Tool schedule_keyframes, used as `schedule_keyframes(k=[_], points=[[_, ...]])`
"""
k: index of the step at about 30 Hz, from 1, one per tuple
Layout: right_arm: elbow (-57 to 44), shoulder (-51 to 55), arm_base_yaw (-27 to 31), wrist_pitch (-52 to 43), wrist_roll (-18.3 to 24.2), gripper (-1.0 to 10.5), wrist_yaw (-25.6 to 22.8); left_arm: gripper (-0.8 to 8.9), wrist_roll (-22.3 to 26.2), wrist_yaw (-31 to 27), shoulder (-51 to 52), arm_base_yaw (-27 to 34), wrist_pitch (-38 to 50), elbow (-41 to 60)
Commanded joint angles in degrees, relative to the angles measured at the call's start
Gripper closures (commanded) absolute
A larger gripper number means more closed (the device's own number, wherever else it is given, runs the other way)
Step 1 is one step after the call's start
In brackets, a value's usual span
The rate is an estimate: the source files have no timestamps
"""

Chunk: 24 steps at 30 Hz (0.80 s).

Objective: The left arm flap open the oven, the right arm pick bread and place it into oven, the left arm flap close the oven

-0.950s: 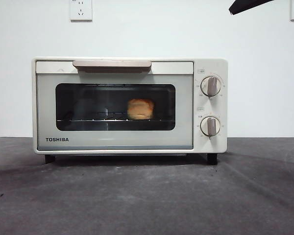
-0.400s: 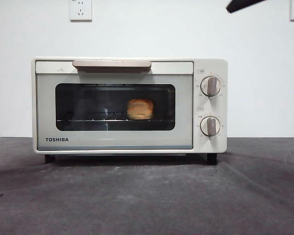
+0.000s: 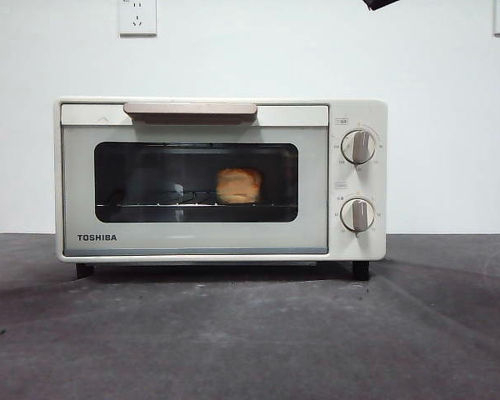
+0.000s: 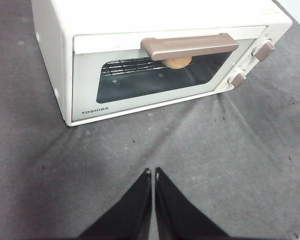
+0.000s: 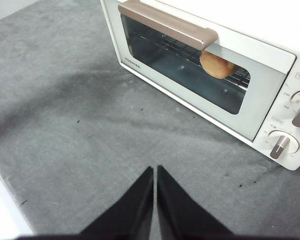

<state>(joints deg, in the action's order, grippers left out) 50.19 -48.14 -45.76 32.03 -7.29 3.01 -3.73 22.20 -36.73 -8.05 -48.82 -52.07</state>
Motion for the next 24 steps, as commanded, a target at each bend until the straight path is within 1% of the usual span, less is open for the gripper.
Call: schedule_keyframes(k=[1,18,20,21,24], points=[[0.52,-0.46,-0.52,-0.55,-0.13,9.4,-0.07,7.97,0.72,-0.15,-0.24,-0.11,0.57,-1.14],[0.52,-0.46,-0.52,-0.55,-0.13,9.4,-0.07,7.97,0.81,-0.15,0.42,-0.13,0.46,-1.14],[0.52,-0.46,-0.52,-0.55,-0.13,9.4,-0.07,7.97,5.14,-0.33,1.7,0.02,1.49,-1.14],[0.52,-0.46,-0.52,-0.55,-0.13,9.4,-0.07,7.97,6.54,-0.33,2.49,0.17,2.86,-1.07],[0.52,-0.46,-0.52,-0.55,-0.13,9.4,-0.07,7.97,10.03,-0.44,5.44,1.11,11.74,-0.13]])
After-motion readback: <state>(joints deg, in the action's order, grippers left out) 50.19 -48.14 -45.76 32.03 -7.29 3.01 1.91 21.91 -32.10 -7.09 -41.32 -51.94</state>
